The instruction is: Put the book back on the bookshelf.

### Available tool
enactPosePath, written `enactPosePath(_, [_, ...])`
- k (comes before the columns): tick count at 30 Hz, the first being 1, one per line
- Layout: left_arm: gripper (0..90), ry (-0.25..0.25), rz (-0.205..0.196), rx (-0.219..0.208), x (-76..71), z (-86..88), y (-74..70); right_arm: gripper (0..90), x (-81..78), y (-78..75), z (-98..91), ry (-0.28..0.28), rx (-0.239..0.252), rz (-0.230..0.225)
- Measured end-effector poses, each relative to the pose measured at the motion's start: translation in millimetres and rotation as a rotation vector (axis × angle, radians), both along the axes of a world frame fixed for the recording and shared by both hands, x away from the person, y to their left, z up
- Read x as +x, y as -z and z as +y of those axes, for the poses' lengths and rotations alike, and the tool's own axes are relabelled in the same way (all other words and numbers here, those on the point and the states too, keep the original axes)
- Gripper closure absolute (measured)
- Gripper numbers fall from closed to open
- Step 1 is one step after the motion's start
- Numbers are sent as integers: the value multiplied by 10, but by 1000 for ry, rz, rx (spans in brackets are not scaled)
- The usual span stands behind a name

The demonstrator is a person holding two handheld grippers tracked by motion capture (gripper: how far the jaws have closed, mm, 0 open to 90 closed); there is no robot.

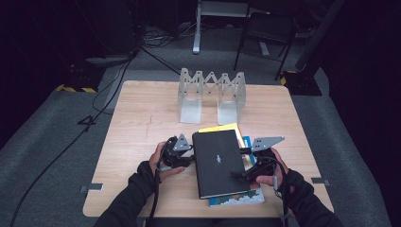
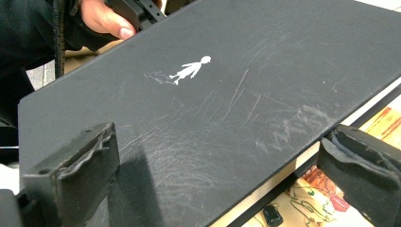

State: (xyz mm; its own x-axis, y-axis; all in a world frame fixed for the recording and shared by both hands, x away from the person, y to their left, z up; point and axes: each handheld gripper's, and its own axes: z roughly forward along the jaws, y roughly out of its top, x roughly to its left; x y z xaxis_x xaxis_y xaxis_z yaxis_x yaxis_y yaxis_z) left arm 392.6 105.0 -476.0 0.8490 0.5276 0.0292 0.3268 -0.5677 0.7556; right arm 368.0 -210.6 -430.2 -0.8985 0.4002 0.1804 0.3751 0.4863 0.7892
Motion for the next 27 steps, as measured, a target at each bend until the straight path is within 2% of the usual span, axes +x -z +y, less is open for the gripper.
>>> enactPosePath(3, [526,-7,20,-17,3,74,-25,5,-7,7,-4,4,6,-2])
enactPosePath(5, [486,-25,26,-30,-8,122,-41,5,-12,9,-6,6,9,-8])
enactPosePath(6, [457,-60,31,-27,-45,197,-71,5,-24,10,-8,11,12,-14])
enactPosePath(8, [438,-62,38,-43,-74,235,-83,4,-29,8,-10,13,9,-17])
enactPosePath(10, [404,-58,52,-71,-159,304,-115,5,-36,10,-17,14,12,-20])
enactPosePath(15, [319,-15,64,-89,-270,314,-181,5,-33,19,-30,7,20,-27])
enactPosePath(21, [229,24,168,-184,-301,298,-234,4,-31,20,-30,5,20,-27])
enactPosePath(24, [182,24,230,-282,-242,272,-241,4,-32,21,-32,4,20,-30])
enactPosePath(27, [167,6,244,-334,-197,266,-266,5,-34,18,-31,4,16,-34])
